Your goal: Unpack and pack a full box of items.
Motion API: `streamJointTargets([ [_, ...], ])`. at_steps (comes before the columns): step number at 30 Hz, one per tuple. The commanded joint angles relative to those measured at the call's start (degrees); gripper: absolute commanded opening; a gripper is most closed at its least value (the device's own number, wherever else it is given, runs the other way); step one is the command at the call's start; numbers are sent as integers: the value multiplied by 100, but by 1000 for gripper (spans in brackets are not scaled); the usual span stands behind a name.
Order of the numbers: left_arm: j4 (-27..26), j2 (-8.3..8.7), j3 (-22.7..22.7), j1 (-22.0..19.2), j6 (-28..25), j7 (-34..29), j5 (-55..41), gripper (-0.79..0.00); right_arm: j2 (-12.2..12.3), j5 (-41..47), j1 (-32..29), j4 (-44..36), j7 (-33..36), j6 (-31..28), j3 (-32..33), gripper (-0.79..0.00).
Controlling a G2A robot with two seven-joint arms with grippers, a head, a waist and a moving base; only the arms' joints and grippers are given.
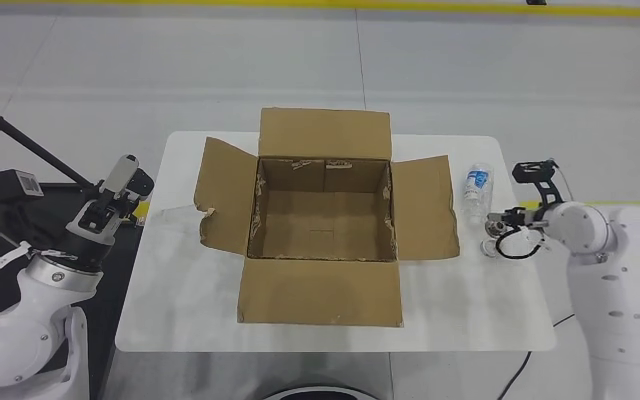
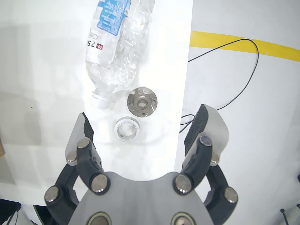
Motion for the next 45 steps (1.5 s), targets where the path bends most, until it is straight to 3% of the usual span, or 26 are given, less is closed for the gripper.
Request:
streamJointTargets([
  [1,0,0,0,0,0,0,0,0,2,-79,42,71,48,-16,-70,-139],
  [3,0,0,0,0,0,0,0,0,-1,-132,113,158,94,-46,-165,-169],
  [5,0,0,0,0,0,0,0,0,-12,-131,207,291,125,-73,-271,-274],
  [7,0,0,0,0,0,0,0,0,-27,-130,322,452,133,-82,-378,-286],
  [18,0,0,0,0,0,0,0,0,-86,47,1115,1796,34,-449,-765,-228],
  [22,0,0,0,0,0,0,0,0,-115,94,1348,2209,26,-568,-921,-259],
  [25,0,0,0,0,0,0,0,0,-136,88,1490,2448,-56,-612,-1028,-326],
  [32,0,0,0,0,0,0,0,0,-159,252,1704,2775,-64,-913,-1181,-317],
  [39,0,0,0,0,0,0,0,0,-158,292,1760,2934,-159,-991,-1275,-391],
  [45,0,0,0,0,0,0,0,0,-143,319,1754,2994,-199,-1039,-1319,-406],
])
